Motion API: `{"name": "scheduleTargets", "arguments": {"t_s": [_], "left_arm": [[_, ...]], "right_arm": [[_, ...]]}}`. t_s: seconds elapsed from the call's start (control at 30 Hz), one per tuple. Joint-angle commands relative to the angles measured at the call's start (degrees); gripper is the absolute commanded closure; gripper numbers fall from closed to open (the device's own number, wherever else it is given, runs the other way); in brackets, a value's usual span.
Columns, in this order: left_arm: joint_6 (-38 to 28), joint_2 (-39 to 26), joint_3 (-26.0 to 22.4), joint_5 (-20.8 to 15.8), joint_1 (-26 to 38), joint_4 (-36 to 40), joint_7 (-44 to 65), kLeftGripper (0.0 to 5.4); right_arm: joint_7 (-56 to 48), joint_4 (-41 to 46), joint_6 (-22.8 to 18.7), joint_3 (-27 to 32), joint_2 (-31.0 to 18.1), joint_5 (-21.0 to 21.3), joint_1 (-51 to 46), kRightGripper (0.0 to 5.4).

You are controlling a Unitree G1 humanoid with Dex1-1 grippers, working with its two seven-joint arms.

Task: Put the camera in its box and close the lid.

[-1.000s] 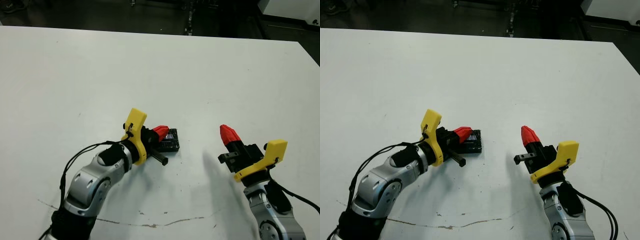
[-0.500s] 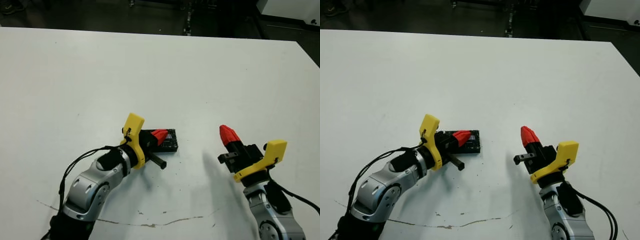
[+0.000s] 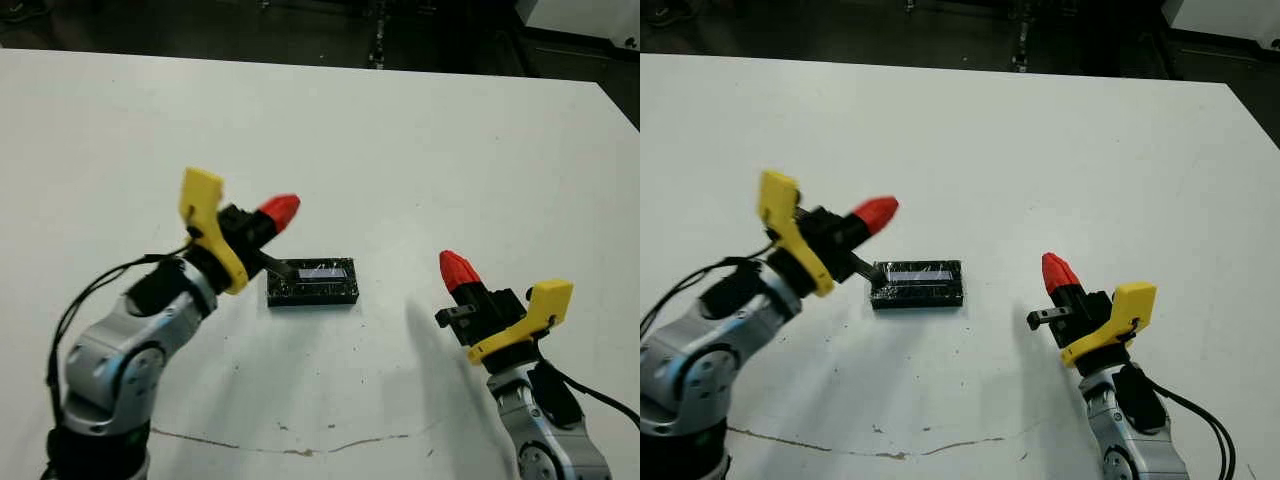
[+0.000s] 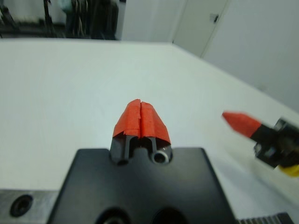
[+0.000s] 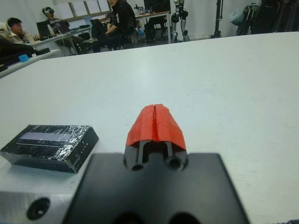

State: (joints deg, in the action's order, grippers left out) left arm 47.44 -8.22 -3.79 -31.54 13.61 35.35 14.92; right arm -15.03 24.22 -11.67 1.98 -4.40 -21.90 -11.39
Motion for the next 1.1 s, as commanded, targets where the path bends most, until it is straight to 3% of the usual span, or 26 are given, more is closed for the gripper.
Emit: {"name": "scheduleTargets", "arguments": {"t_s": [0.03,0.2,0.33,0.57,0.7,0.87,1.1], "left_arm": [[-0.5,-1.4,-1.5,-1.3,-0.7,1.6,-0.3,5.38],[-2.2,-1.0,-2.2,-1.6,-2.4,0.9,-1.4,5.38],[-10.5,-0.1,-1.0,3.4,-5.8,-2.6,-1.9,5.38],[-36.5,1.6,1.4,18.7,-13.7,-14.4,-4.1,5.38],[-55.9,2.8,0.9,25.9,-15.3,-25.4,-6.1,5.38],[-68.2,4.8,0.3,28.8,-15.8,-33.9,-8.9,5.38],[-70.7,6.1,0.9,29.0,-17.2,-35.8,-9.8,5.38]], "right_arm": [[-0.1,0.0,0.0,0.4,-0.4,-0.4,-0.3,5.40],[-0.1,-0.3,-0.2,0.9,0.1,-1.6,0.1,5.40],[0.2,-0.4,0.4,2.0,-0.2,-1.9,1.2,5.40],[1.2,-1.4,2.5,4.7,-0.8,-0.4,4.7,5.40],[1.3,-2.6,3.4,5.6,-0.5,-0.5,6.5,5.40],[1.8,-2.6,3.3,5.8,-0.1,-0.5,7.3,5.40],[2.3,-3.0,4.2,5.5,0.4,0.5,7.5,5.40]]}}
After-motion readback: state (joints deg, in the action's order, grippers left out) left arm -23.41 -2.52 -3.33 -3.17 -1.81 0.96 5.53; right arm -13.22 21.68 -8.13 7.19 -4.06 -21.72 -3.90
